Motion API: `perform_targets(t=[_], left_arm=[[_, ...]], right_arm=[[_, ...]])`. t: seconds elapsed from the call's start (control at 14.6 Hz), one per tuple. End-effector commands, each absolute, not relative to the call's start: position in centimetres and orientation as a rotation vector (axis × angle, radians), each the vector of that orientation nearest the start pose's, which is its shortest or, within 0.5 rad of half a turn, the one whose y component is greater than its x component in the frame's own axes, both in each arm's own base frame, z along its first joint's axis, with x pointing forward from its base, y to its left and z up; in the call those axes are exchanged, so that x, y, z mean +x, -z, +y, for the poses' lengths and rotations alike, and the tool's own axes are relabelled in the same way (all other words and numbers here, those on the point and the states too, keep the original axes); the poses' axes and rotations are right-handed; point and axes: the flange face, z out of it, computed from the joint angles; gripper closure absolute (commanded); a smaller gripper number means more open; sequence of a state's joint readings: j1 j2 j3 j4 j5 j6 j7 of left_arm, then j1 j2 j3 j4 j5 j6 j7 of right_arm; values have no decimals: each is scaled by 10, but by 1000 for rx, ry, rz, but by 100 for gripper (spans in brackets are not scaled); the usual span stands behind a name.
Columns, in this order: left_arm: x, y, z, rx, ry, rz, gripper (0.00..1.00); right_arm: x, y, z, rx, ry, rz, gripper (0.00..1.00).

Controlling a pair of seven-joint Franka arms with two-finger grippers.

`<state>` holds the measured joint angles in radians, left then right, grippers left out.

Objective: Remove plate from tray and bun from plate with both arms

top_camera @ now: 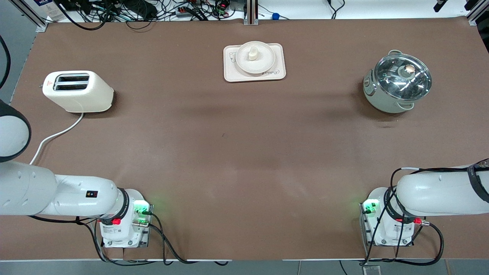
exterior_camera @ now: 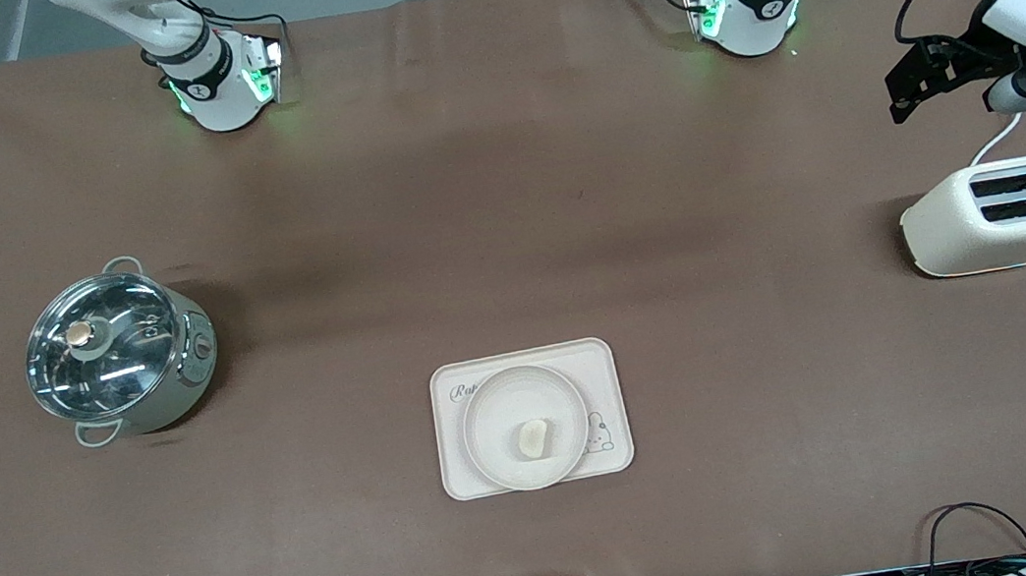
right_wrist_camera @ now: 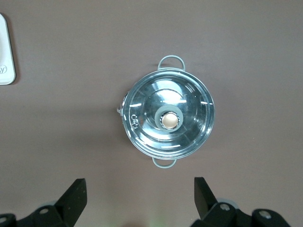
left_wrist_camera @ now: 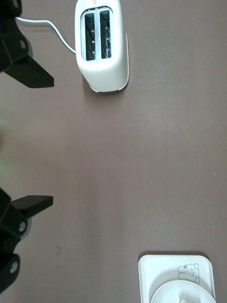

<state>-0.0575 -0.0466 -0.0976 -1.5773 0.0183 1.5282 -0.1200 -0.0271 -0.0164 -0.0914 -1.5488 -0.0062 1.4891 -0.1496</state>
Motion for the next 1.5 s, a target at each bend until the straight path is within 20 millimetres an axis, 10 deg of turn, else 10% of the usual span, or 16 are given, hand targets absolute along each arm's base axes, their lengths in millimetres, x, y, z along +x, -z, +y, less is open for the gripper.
perform_targets(t=[0.0,0.75,1.16,1.43], left_arm=[[531,-648,-84,-3131,-8,55,0],[559,-619,-80,-3129,0,29,0],[589,-576,-76,-3138,-25,10,0],[605,-543,-77,-3142,-80,-19,0]], right_arm=[[542,-628,-27,-3147,-28,-60,0],[652,-459,190,-2976,147,419,0],[671,-333,336,-2800,274,622,0],[674,-274,374,-2796,285,571,0]])
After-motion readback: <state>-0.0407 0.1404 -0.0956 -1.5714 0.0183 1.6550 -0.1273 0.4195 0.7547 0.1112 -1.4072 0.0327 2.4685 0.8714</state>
